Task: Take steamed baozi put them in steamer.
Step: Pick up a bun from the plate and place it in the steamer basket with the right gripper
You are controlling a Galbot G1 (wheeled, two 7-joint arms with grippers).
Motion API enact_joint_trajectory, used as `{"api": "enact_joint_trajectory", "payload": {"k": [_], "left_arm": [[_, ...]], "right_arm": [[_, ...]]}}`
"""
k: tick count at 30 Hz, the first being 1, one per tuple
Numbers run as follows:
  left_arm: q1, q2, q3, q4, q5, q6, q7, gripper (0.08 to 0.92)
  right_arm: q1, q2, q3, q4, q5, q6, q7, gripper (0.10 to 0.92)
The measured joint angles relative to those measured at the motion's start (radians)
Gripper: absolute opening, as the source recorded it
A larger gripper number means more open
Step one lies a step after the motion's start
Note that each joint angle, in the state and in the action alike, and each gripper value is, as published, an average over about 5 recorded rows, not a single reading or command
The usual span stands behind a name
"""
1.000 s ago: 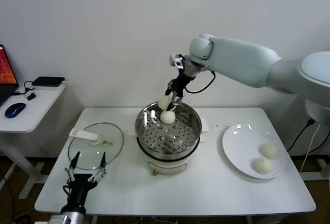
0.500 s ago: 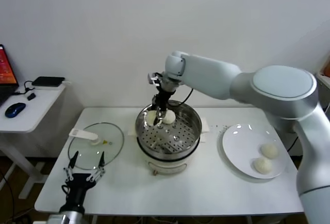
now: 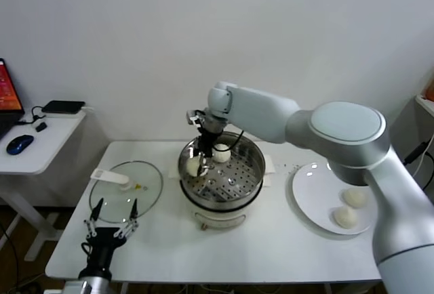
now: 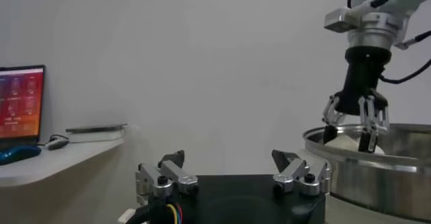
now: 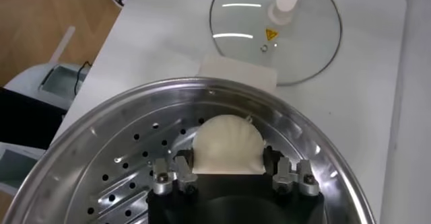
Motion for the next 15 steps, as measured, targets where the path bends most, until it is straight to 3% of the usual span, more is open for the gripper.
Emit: {"api": "enact_joint_trajectory", "payload": {"k": [3, 9, 15], "left_arm": [[-0.001, -0.002, 0.001, 0.0, 0.002, 0.001, 0.0, 0.823], [-0.001, -0.003, 0.0, 0.001, 0.002, 0.001, 0.0, 0.823], [0.0, -0.003, 0.0, 0.002, 0.002, 0.001, 0.0, 0.823]], "right_arm": [[-0.006, 0.003, 0.002, -0.003, -0.009, 0.003, 0.001, 0.683], [-0.012, 0.003, 0.009, -0.005, -0.023, 0.01, 0.0, 0.805], [-0.002, -0.008, 0.013, 0.008, -0.024, 0.011, -0.005, 0.822]]}}
